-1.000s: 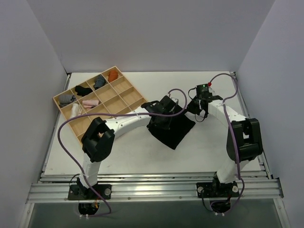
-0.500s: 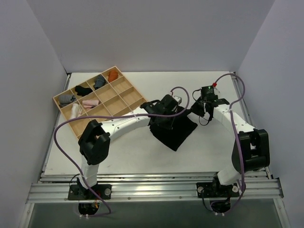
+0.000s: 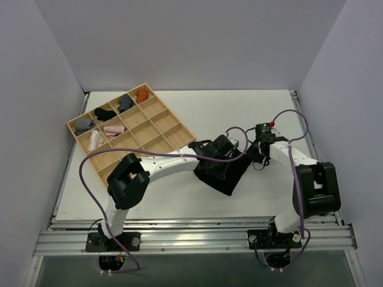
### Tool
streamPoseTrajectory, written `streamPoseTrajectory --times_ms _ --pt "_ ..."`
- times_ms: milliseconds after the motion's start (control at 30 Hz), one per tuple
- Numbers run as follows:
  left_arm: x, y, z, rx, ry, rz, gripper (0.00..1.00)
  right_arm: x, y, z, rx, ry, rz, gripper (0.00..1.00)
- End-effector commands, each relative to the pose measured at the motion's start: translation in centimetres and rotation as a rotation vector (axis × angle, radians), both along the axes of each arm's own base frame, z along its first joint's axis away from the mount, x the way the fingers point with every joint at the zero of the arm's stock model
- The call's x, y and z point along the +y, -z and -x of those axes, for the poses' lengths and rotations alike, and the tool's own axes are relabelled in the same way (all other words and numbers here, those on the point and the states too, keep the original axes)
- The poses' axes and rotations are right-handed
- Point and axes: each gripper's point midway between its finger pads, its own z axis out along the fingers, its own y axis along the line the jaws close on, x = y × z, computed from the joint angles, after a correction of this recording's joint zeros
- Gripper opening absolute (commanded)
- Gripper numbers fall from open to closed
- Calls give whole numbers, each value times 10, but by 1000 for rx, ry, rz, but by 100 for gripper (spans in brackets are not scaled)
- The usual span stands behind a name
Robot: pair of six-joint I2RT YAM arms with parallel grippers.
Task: Roll the underwear
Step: Fold the underwear
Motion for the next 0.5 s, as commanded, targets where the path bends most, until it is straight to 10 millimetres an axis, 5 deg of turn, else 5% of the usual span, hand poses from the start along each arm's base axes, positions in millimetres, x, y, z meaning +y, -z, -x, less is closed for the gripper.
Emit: streamPoseTrajectory --times_ms 0,133,267,467 --pt "-21 0 9 43 18 86 10 -21 0 5 -15 35 70 0" --pt "-35 0 21 107 38 172 17 -25 5 5 -19 25 76 0" --pt "-58 -21 36 179 89 339 45 -29 4 3 -40 5 92 0" --pt "-58 -29 37 192 88 350 49 -29 -7 -7 -73 -19 80 0"
